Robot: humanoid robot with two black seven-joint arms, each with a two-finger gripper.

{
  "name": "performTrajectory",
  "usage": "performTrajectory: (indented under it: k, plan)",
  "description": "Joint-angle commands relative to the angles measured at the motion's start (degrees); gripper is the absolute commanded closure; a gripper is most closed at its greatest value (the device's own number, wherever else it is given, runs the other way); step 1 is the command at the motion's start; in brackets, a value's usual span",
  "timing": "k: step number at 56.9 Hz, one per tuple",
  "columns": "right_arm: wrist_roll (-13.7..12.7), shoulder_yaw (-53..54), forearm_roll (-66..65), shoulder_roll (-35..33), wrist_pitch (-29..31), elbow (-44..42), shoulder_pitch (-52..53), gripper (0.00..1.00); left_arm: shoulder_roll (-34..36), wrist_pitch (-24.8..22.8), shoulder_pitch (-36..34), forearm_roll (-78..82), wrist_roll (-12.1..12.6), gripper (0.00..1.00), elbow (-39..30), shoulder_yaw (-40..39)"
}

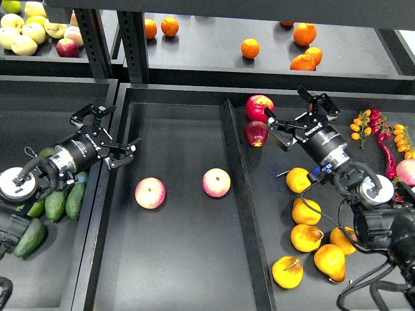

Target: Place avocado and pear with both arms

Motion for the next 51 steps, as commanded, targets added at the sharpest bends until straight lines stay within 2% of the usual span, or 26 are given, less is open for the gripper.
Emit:
performTrajectory:
  k: [1,15,18,22,23,30,46,51]
  plan:
    - [1.6,2.5,-3.0,2.0,0.0,0.1,-0.1,0.00,-0.7,0.0,1.1,-0.3,0.0,0.00,-4.1,-3.1]
    - [1.9,4.0,-5.1,2.7,0.0,0.1,-2.2,0.00,-0.7,0.0,2.2,-1.9,-0.9,0.00,-6.3,-7.2]
    - [2.5,5.2,-5.1,2.7,0.0,0.1,-2.8,0.00,-0.7,0.0,2.6,-1.9,-1.3,0.00,-6.5,-7.2]
    - [4.9,7.5,-5.1,2.7,0.0,0.1,-3.7,0.00,-0.7,0.0,3.1,-1.9,-2.1,0.00,-6.8,-7.3]
    - [7.7,7.9,-5.1,2.7,0.0,0.0,-3.8,0.00,-0.7,0.0,3.4,-1.9,-3.0,0.00,-7.2,-7.6]
    - [12.2,7.9,-5.8,2.7,0.0,0.3,-3.8,0.00,-0.7,0.0,3.7,-1.9,-6.8,0.00,-7.3,-9.1]
    - [13.0,8.4,-10.3,2.7,0.0,2.2,-5.5,0.00,-0.7,0.0,5.5,-1.8,-16.1,0.00,-9.9,-10.1]
    - [12.9,8.4,-11.4,2.7,0.0,3.0,-6.3,0.00,-0.7,0.0,6.6,-1.7,-17.4,0.00,-11.4,-10.1]
